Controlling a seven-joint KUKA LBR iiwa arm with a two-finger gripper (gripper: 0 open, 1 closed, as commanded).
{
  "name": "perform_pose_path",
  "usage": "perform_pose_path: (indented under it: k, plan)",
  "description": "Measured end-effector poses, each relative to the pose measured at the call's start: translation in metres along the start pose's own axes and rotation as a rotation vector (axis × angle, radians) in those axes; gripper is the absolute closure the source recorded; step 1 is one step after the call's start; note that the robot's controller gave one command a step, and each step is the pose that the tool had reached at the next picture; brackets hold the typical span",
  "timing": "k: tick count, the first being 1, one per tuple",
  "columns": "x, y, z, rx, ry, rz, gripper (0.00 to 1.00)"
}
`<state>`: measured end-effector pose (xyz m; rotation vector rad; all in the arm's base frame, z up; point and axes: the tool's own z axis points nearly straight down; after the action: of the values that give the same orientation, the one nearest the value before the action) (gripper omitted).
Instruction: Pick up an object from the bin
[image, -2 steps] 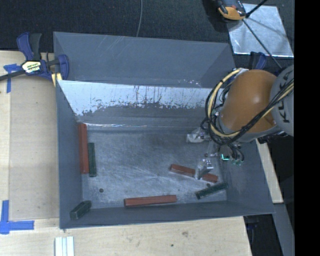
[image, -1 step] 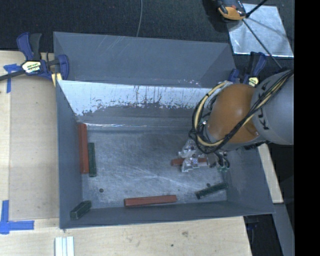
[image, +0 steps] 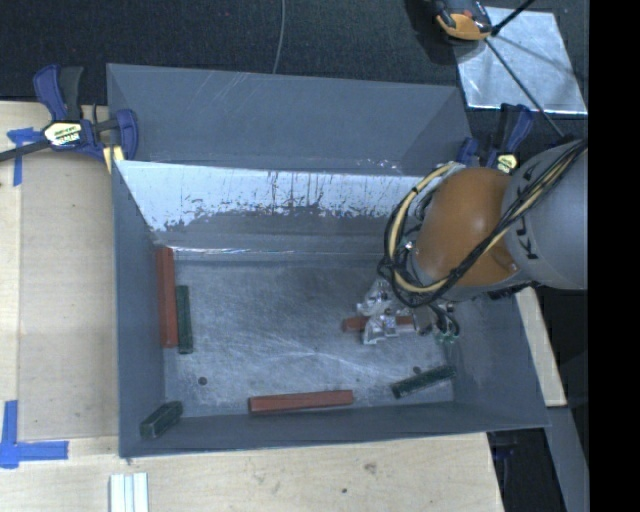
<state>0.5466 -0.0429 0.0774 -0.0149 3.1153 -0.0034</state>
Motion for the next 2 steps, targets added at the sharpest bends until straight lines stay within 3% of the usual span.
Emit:
perform_pose_path:
  k: [1, 2]
  plan:
    - [0.0131, 0.0138, -0.1060, -0.003, 0.024, -0.054, 1.00]
    - [0.0131, 0.0139, -0.1060, -0.003, 0.024, -0.055, 1.00]
